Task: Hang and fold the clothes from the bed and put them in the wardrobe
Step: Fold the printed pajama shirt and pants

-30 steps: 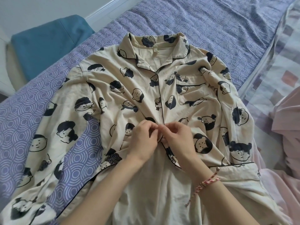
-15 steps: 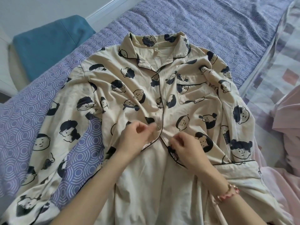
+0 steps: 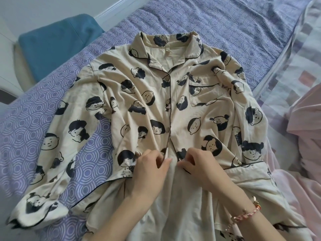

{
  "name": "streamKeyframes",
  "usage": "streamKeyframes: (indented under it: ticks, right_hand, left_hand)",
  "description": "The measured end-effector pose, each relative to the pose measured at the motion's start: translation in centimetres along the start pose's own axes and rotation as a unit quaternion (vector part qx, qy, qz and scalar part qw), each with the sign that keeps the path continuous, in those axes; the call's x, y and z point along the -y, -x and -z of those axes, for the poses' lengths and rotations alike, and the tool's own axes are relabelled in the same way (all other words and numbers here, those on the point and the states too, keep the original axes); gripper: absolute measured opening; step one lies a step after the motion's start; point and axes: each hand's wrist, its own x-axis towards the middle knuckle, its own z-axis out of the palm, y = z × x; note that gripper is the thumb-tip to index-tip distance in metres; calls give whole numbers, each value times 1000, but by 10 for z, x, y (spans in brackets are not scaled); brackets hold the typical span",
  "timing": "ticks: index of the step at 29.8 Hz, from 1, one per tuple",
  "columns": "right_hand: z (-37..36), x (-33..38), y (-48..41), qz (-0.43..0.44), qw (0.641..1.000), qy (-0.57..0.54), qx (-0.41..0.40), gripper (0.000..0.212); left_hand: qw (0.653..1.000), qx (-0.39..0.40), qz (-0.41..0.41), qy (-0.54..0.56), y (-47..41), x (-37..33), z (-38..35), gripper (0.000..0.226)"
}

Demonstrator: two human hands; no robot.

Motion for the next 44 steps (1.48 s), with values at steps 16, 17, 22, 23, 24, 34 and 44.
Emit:
streamKeyframes:
  ticks: [16, 17, 22, 23, 24, 34, 44]
  right_hand:
    - [-13, -3, 29, -76, 918, -379, -88, 19]
    - [-14, -2, 29, -76, 918, -378, -89, 19]
    - [-16, -4, 31, -82, 931, -343, -94, 15]
    - [-16, -4, 31, -80, 931, -343, -93, 15]
    - [-16, -5, 32, -76, 931, -344, -93, 16]
    - [-20, -11, 36, -47, 923, -367, -104, 13]
    - [-27, -20, 41, -56, 902, -422, -67, 24]
  left_hand:
    - [961, 64, 189, 193, 20, -14, -17, 18]
    - [962, 65, 180, 192, 21, -14, -17, 20]
    - [951, 46, 160, 259, 28, -17, -20, 22]
    - [947, 33, 162, 275, 30, -18, -21, 22]
    - [943, 20, 166, 288, 32, -19, -21, 22]
    - [929, 1, 181, 323, 35, -22, -29, 34]
    - [975, 66, 106, 183, 34, -12, -27, 26]
